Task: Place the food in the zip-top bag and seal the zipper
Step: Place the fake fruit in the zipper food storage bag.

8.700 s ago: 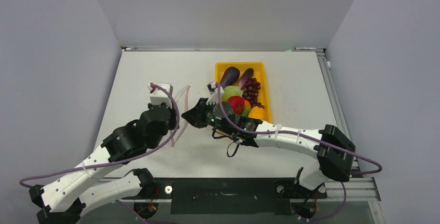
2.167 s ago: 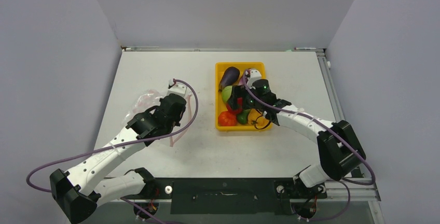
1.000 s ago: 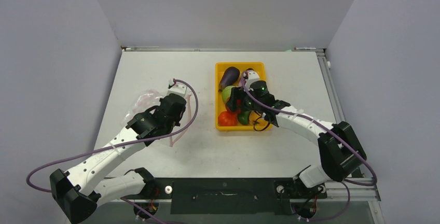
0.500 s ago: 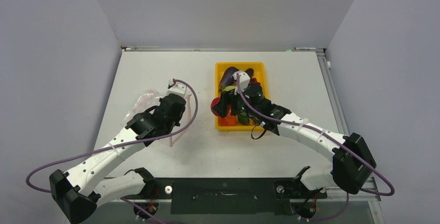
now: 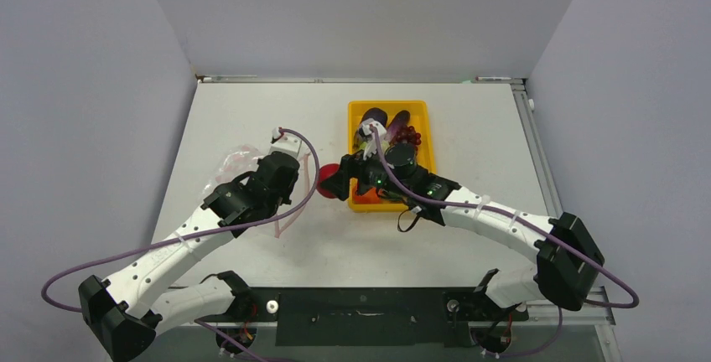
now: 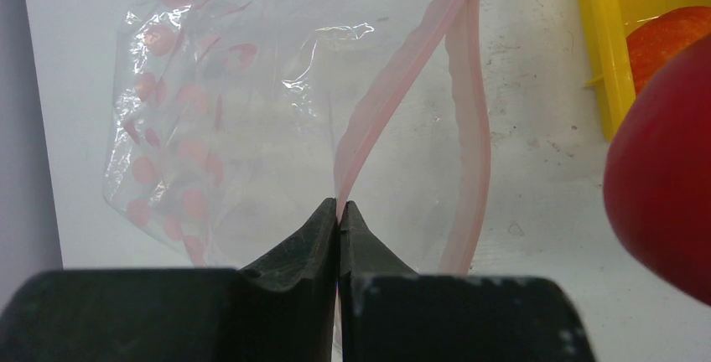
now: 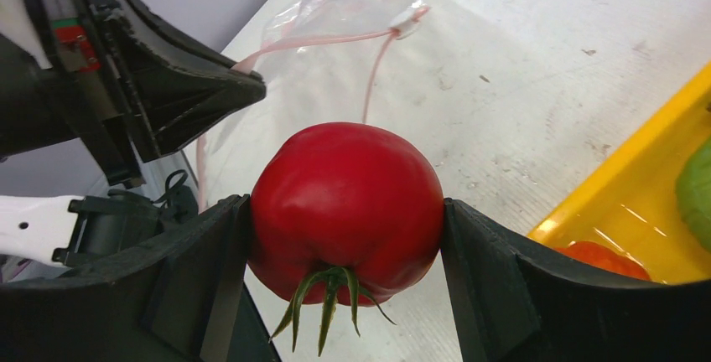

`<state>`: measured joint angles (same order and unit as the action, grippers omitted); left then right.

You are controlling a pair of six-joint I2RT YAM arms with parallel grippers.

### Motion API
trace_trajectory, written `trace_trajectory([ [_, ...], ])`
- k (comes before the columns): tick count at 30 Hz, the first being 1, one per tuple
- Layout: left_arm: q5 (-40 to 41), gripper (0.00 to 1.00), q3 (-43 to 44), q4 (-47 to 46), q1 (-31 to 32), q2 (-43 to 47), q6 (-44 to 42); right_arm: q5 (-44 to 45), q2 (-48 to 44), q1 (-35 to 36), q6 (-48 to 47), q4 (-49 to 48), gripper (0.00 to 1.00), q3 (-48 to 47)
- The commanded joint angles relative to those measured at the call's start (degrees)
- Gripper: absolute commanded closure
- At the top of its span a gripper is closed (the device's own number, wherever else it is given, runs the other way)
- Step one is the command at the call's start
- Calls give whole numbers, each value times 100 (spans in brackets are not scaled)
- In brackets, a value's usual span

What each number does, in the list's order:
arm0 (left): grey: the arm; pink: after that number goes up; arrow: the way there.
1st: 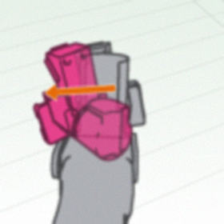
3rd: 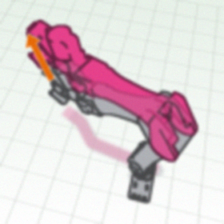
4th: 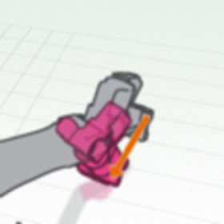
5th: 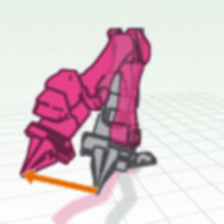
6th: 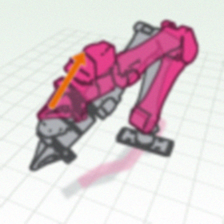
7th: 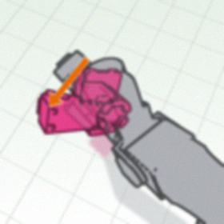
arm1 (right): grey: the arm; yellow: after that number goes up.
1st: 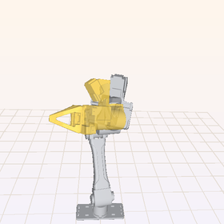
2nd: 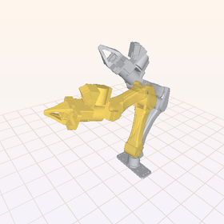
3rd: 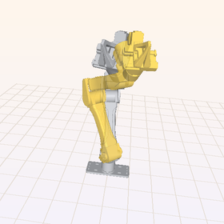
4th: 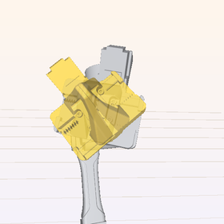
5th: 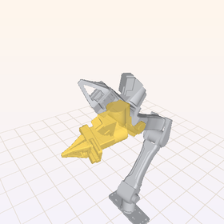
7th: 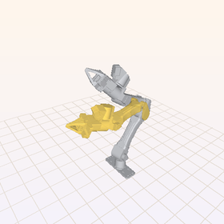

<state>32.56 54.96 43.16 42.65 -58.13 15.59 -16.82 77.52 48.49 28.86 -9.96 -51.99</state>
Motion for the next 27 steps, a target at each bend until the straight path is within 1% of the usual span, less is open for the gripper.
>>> trace_trajectory([
  [1, -99, 100, 40, -262, -22, 118, -22, -45, 197, 294, 47, -516, 62, -376],
  [8, -252, 100, 32, -310, -25, 182, -14, 29, 598, 587, 23, -578, 62, -652],
  [17, -429, 100, 5, -373, -47, 299, -9, 126, 1120, 750, 32, -698, 62, -1007],
  [24, -541, 100, 5, -411, -58, 385, -4, 250, 1480, 844, 92, -806, 59, -1197],
  [27, -594, 100, -3, -424, -81, 398, 5, 336, 1602, 900, 83, -798, 56, -1268],
])
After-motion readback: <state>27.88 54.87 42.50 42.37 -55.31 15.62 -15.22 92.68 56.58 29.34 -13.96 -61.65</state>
